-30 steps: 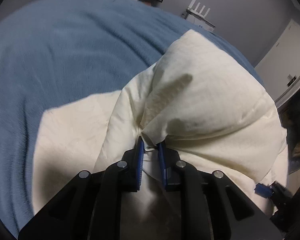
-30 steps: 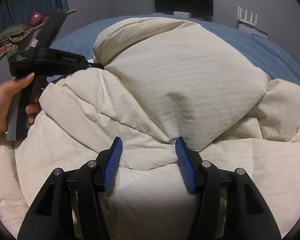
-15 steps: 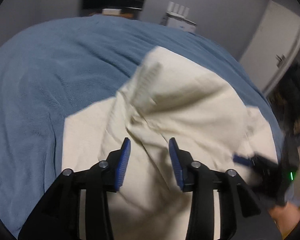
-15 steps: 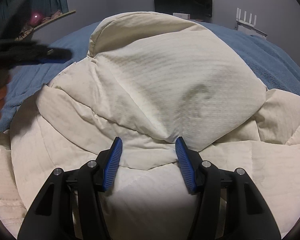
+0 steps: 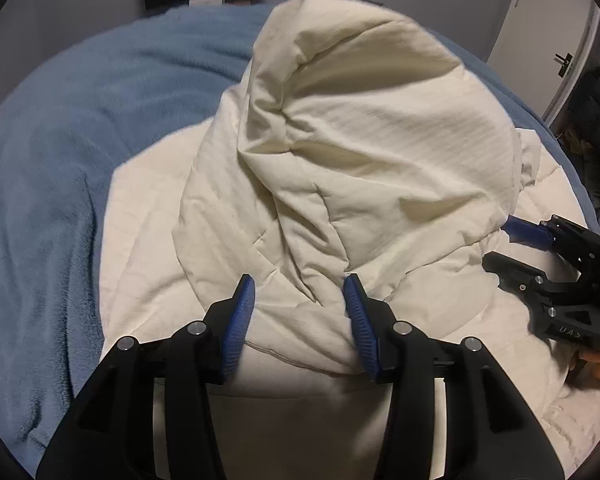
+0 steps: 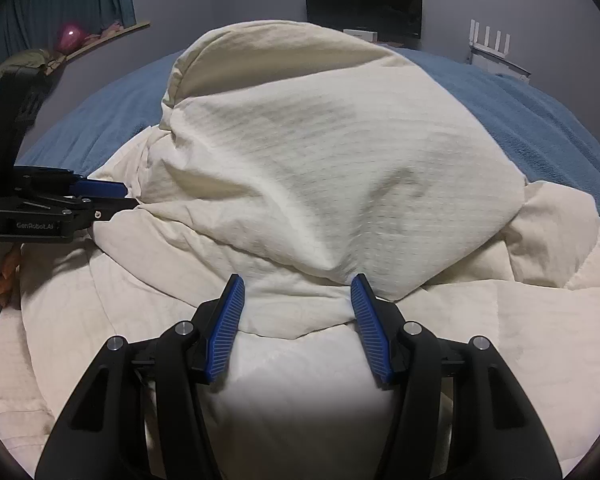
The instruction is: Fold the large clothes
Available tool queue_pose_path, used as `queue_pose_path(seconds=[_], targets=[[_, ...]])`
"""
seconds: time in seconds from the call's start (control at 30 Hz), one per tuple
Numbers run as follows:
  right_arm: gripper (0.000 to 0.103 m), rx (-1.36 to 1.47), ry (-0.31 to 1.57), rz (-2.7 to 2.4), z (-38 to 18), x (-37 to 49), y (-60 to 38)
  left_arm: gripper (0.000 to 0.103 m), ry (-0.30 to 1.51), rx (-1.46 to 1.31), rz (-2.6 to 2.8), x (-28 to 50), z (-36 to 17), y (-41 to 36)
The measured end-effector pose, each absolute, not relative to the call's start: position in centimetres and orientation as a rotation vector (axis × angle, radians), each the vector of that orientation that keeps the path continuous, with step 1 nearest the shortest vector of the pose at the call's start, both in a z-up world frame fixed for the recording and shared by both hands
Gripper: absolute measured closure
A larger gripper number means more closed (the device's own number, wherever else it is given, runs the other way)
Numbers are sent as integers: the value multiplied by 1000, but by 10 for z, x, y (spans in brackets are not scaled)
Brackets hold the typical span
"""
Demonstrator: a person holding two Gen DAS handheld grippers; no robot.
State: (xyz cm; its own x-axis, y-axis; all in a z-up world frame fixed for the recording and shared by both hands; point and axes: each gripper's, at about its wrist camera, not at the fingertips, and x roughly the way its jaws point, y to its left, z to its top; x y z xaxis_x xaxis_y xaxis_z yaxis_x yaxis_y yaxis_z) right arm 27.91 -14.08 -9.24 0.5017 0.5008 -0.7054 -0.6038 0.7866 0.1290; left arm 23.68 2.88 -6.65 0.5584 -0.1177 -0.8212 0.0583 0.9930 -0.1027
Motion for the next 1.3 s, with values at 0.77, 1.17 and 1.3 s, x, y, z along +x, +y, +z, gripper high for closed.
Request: queue_pose_path(seconds=[0.77,1.17,1.3], targets=[[45,-20,839,553,62,140,-276,19,824,6,-117,51,72,10],[41,-55,888,478,85,15,-354,19,892,-72,-33,-57,91,76],[41,-27,925,476,74,-13,-368,20,934,-53,-29,-85,82,78]])
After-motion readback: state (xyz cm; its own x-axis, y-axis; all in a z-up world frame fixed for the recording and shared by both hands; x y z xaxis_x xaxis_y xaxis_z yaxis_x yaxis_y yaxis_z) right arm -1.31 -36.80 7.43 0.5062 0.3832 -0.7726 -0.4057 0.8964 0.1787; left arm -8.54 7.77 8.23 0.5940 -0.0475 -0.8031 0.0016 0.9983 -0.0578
